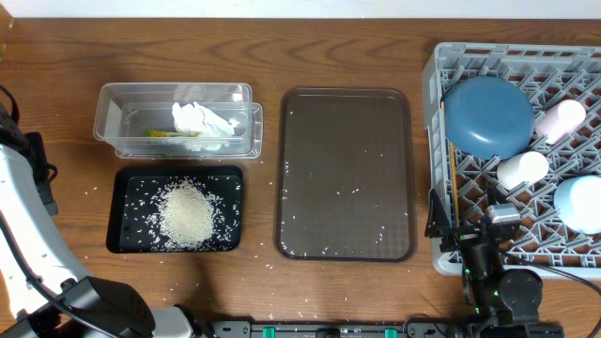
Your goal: Sort waste into correct bins and load items into the dishwasher rack
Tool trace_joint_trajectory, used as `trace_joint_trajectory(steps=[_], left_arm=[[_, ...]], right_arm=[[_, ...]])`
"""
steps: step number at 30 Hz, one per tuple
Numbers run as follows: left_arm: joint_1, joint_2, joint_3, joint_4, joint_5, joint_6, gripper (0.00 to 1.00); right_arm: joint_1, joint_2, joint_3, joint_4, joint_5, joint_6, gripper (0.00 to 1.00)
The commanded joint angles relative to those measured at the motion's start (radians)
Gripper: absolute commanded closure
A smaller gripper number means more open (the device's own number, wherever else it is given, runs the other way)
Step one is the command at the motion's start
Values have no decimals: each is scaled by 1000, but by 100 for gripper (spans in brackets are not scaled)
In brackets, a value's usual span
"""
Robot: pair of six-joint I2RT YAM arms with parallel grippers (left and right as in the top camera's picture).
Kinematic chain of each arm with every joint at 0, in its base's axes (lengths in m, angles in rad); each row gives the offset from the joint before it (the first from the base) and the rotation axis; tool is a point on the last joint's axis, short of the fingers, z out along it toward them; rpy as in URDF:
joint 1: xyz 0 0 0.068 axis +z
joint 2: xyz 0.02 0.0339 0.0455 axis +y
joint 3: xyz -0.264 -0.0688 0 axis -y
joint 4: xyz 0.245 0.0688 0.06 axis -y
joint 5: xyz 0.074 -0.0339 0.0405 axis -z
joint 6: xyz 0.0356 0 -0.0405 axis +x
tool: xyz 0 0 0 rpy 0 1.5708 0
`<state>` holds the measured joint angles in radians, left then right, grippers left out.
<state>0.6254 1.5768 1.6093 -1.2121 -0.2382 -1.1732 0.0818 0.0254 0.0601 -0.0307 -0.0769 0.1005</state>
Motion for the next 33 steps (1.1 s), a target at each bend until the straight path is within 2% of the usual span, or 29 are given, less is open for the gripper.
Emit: trace_joint_trajectory(steps=[1,13,21,33], left_arm=[[2,2,-3,-6,-6,10,11],[2,2,-3,-6,-6,10,11],[2,2,-3,-6,-6,10,11],[2,2,-3,-6,-6,10,11]], right_arm=[[2,-21,-51,63,42,-12,1],[-29,-21,-55,77,81,-13,1],[-45,-21,-55,-42,108,-13,1],[-50,-21,-55,-41,106,-20,1]])
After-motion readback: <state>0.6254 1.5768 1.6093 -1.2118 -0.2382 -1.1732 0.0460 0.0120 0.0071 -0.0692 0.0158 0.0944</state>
